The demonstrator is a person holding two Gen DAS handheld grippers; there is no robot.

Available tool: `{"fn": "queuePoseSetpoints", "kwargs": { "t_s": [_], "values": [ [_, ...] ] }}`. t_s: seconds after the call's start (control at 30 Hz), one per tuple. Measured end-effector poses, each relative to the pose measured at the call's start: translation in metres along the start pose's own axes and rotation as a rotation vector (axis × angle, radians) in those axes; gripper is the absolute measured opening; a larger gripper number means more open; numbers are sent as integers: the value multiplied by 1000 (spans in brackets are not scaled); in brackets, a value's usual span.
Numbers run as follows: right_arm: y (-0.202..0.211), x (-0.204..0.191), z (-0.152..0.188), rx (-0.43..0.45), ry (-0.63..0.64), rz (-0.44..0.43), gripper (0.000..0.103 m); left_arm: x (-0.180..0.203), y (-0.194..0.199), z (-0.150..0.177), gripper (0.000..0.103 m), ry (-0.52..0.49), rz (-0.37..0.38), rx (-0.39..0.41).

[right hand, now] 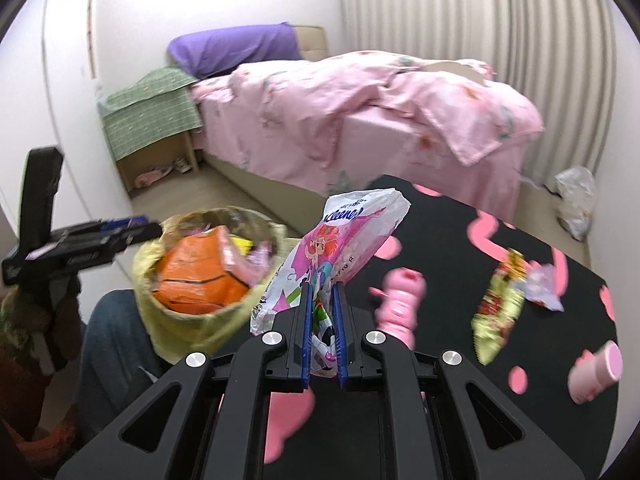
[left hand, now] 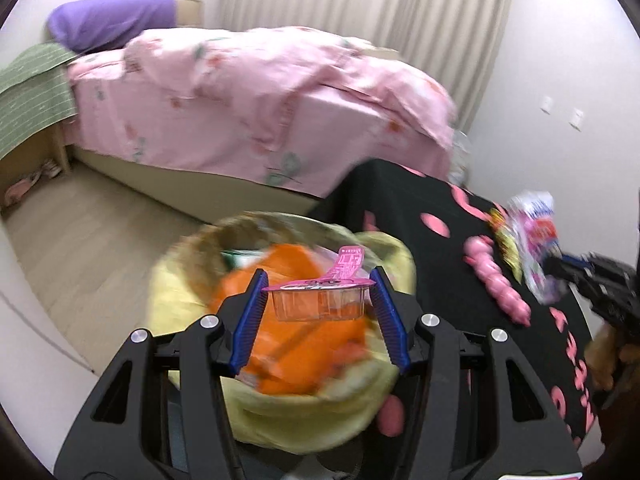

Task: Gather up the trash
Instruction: 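Carry the lollipop card and tissue pack over the yellow trash bag with both tools, then release the lollipop card with the left tool while the right tool releases the tissue pack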

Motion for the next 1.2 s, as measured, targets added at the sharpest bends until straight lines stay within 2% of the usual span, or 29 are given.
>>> {"fn": "queuePoseSetpoints", "kwargs": {
  "t_s": [0.17, 0.23, 0.33, 0.43, 0.5, 0.57, 0.7, 0.93, 1.1, 1.2],
  "values": [
    [-29, -32, -19, -38, 82, -65, 11, -38, -9, -6, 50, 85, 16, 23],
    [-46, -40, -27, -66, 103, -104, 11, -46, -23, -1, 50, 88, 29, -7],
    [-87, -56, -36, -156, 144, -191, 11, -48, -49, 11, 50, 64, 12, -95],
    [-137, -74, -38, -276, 234, -209, 11, -48, -75, 29, 50, 11, -49, -210],
    [-167, -79, -37, -349, 257, -229, 11, -46, -75, 35, 50, -34, -76, -211],
    [-194, -86, -36, -409, 284, -245, 11, -45, -73, 36, 50, -52, -71, -215],
    [-226, -92, -37, -467, 313, -258, 11, -47, -75, 34, 50, -52, -53, -225],
    [-232, -88, -32, -506, 342, -266, 11, -52, -75, 29, 50, 9, 28, -221],
    [-206, -80, -30, -436, 315, -287, 12, -58, -70, 26, 50, 80, 66, -214],
    [-197, -78, -31, -408, 306, -290, 15, -65, -65, 23, 55, 156, 132, -222]
  ]
}}
Point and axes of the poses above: each gripper's, at about its wrist camera, not at the fingertips, and y roughly against the way its jaws point, x to its right, z to its underside, the point moved 1 cm from there along -y, roughly the way its jaws point
